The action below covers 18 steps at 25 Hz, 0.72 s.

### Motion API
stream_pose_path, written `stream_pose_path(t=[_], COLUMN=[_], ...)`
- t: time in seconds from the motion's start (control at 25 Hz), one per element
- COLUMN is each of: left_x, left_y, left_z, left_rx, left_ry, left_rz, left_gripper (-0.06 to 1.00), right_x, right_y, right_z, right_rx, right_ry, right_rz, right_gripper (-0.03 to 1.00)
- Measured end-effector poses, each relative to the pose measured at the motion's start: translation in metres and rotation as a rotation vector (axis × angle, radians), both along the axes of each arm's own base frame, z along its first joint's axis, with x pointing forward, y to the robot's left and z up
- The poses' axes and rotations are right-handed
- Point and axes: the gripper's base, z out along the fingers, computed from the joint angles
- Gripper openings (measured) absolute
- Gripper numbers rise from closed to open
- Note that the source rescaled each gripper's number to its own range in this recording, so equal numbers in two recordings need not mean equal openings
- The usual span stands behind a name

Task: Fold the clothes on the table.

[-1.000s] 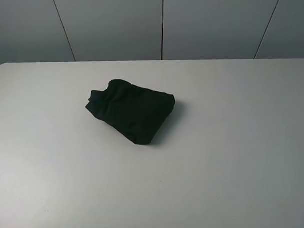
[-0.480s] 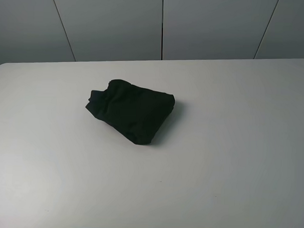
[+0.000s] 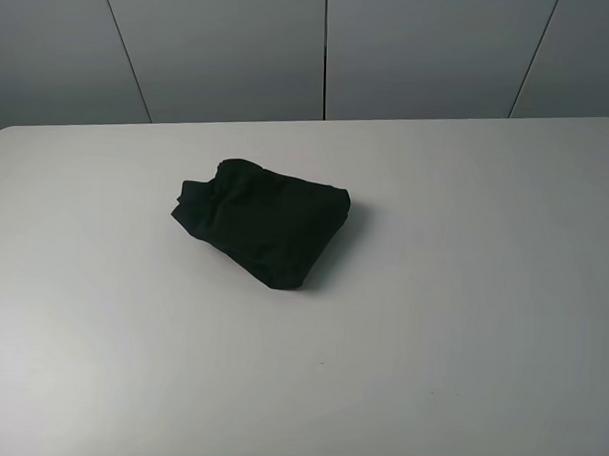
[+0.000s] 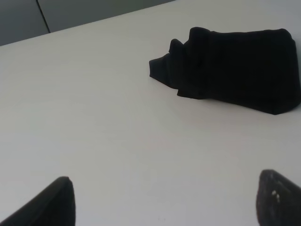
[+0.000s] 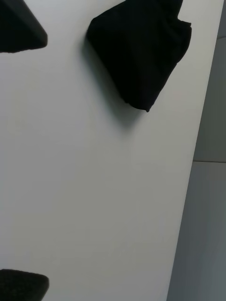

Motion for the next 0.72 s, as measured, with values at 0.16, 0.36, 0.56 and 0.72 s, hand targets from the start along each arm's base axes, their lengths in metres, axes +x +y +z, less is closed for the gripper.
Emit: stream_pose_path(t=[0.16,0.36,0.56,0.72], left_x=[-0.0008,-0.0029,-0.0045,-0.0047], left_y=[-0.0003,-0.001,-0.0017,-0.002], left_z=[0.0,0.0,0.0,0.0], left_rx=[-0.001,-0.003,-0.003,-0.005], left_ry=[0.001,0.001,0.001,0.002], left_rz=[0.063,0.241,0.39,0.403], left_gripper=[0.99,0.99,0.99,0.99], right_x=[0.0013,0.0022,0.0022,0.0021], right_y=[0.0006,0.001,0.001,0.0009], right_z=[0.0,0.0,0.0,0.0], right_rx=[0.0,0.0,0.0,0.0], right_ry=[0.0,0.0,0.0,0.0], right_rz=[-0.06,-0.099,-0.099,-0.097], right_gripper=[0.99,0.99,0.99,0.99])
